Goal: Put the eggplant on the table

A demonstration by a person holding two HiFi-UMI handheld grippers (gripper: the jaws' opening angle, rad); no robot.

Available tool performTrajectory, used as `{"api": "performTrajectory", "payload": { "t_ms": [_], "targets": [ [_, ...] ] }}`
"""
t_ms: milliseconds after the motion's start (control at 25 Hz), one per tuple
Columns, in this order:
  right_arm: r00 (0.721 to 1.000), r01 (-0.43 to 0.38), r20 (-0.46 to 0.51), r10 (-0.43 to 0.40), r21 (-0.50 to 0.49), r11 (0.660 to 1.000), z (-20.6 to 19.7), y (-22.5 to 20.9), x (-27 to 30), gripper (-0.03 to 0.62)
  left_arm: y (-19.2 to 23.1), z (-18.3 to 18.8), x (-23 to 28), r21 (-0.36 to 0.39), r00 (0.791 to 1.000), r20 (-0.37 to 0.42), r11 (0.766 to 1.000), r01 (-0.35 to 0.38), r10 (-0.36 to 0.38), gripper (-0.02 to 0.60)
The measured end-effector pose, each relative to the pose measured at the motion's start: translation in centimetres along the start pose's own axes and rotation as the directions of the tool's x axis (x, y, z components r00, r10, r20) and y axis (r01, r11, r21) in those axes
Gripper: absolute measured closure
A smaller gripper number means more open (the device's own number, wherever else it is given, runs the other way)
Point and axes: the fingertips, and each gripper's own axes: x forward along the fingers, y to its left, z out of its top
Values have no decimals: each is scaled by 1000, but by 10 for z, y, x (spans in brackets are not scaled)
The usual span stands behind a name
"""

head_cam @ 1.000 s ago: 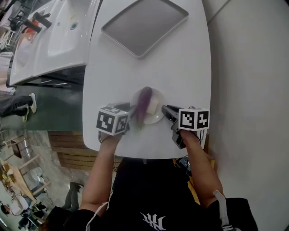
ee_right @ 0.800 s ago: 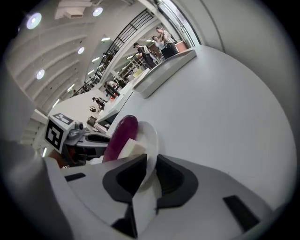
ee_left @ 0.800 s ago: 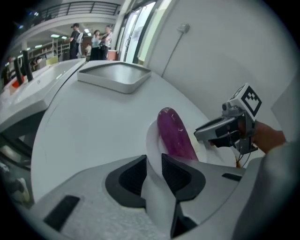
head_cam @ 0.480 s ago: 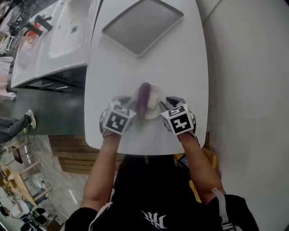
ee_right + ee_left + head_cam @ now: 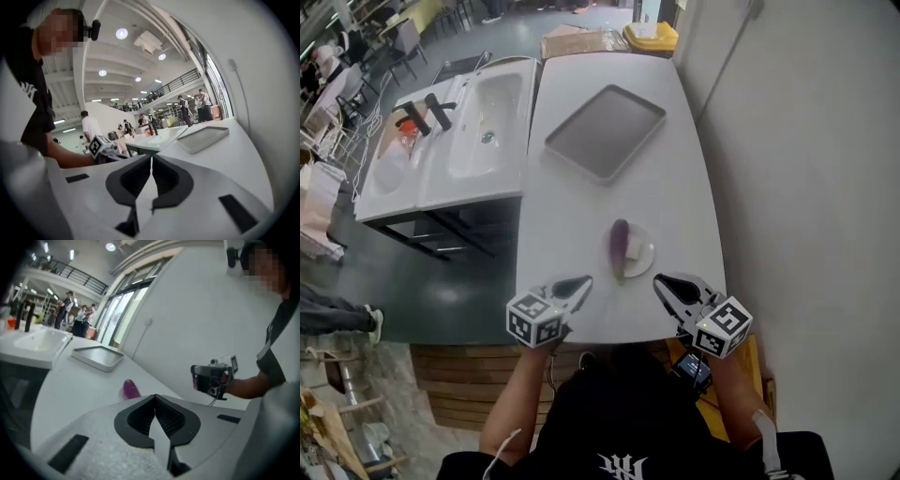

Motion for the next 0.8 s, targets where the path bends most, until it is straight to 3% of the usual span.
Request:
{"api": "performTrajectory", "payload": {
  "t_ms": [120,320,440,520,640,800],
  "targets": [
    [994,-52,97,41,115,992,-1,59,-27,582,-68,-21,-34,-39,980,74,982,187,-183,575],
    [973,-139,211,94,213,967,-17,136,-51,582,-134,-52,-70,-30,915,154,924,382,-373,575],
    [971,-169,202,129,198,966,-22,161,-64,580,-161,-40,-83,-9,861,220,882,472,-459,574],
    [974,-189,156,164,162,969,-29,174,-69,580,-182,-30,-94,11,837,234,862,507,-495,574],
    [964,-252,124,235,148,956,-34,190,-68,582,-199,-25,-109,59,848,218,874,483,-483,574],
    [948,-305,123,293,91,948,-28,196,-58,585,-191,-27,-125,42,875,246,907,420,-417,574]
  ]
}}
